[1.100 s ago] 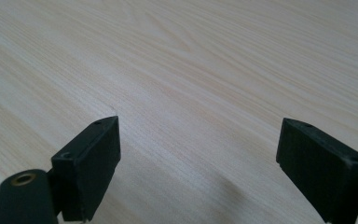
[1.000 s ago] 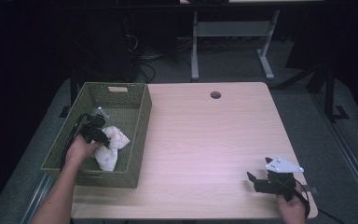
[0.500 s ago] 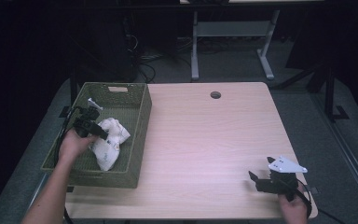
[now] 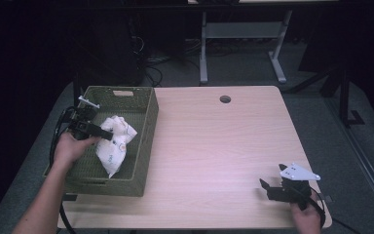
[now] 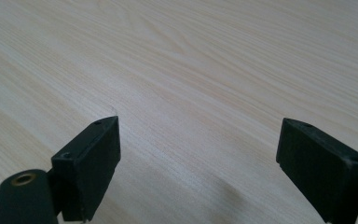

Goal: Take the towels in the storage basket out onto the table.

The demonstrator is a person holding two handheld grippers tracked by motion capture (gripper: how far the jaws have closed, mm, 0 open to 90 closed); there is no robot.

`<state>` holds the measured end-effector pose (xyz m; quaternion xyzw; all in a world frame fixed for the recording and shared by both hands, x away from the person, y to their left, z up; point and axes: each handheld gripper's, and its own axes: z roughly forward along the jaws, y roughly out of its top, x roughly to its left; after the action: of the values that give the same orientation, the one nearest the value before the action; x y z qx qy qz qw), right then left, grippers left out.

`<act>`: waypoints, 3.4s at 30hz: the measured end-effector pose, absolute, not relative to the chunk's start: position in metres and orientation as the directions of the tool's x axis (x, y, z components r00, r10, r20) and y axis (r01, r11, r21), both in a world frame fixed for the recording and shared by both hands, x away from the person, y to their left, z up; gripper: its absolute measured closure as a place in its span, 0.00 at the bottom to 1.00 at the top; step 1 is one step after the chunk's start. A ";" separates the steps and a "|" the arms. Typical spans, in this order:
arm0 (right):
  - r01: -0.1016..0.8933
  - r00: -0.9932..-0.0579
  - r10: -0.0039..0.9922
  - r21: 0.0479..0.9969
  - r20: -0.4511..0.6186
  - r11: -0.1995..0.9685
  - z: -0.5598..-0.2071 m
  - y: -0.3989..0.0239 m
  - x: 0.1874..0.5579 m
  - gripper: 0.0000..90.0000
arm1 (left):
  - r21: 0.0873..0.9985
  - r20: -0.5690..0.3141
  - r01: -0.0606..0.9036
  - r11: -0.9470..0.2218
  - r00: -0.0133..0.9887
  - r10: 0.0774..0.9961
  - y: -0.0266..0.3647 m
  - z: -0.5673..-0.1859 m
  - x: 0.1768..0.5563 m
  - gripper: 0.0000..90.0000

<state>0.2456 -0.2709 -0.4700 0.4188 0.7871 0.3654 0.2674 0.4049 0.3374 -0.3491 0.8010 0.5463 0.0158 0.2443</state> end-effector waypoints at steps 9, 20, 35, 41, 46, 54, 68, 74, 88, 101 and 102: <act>0.461 -0.509 0.852 0.797 -0.122 0.390 -0.470 -0.269 0.246 0.15 | 0.441 -0.316 0.860 -0.258 0.417 0.852 0.347 -0.331 0.398 0.82; 0.457 -0.506 0.851 0.795 -0.137 0.400 -0.469 -0.265 0.247 0.15 | 0.476 -0.343 0.842 -0.254 0.443 0.828 0.362 -0.312 0.388 0.81; 0.458 -0.506 0.852 0.797 -0.131 0.394 -0.468 -0.266 0.245 0.15 | 0.506 -0.369 0.831 -0.232 0.452 0.812 0.363 -0.292 0.384 0.81; 0.459 -0.504 0.854 0.798 -0.128 0.391 -0.468 -0.266 0.245 0.15 | 0.521 -0.387 0.825 -0.219 0.457 0.801 0.362 -0.282 0.383 0.81; 0.458 -0.504 0.854 0.798 -0.130 0.391 -0.468 -0.267 0.245 0.15 | 0.526 -0.389 0.820 -0.223 0.466 0.795 0.357 -0.273 0.382 0.81; 0.453 -0.505 0.853 0.800 -0.134 0.394 -0.467 -0.267 0.245 0.15 | 0.537 -0.399 0.809 -0.237 0.491 0.774 0.344 -0.262 0.382 0.81; 0.447 -0.504 0.853 0.805 -0.134 0.391 -0.466 -0.269 0.245 0.15 | 0.549 -0.401 0.791 -0.270 0.533 0.745 0.317 -0.250 0.383 0.81; 0.448 -0.503 0.854 0.805 -0.134 0.390 -0.466 -0.269 0.244 0.15 | 0.549 -0.398 0.778 -0.306 0.565 0.723 0.297 -0.247 0.384 0.81; 0.439 -0.505 0.852 0.810 -0.135 0.389 -0.465 -0.269 0.244 0.15 | 0.548 -0.392 0.753 -0.365 0.616 0.684 0.251 -0.247 0.390 0.81; 0.434 -0.505 0.853 0.815 -0.133 0.385 -0.463 -0.271 0.244 0.15 | 0.538 -0.390 0.740 -0.403 0.642 0.660 0.221 -0.251 0.395 0.81; 0.434 -0.505 0.853 0.815 -0.133 0.384 -0.463 -0.271 0.244 0.15 | 0.537 -0.389 0.738 -0.407 0.646 0.657 0.218 -0.251 0.396 0.81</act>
<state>0.2439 -0.2711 -0.4630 0.4108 0.7832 0.3731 0.2805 0.3956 0.2181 -0.2513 0.8369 0.4167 -0.0583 0.3501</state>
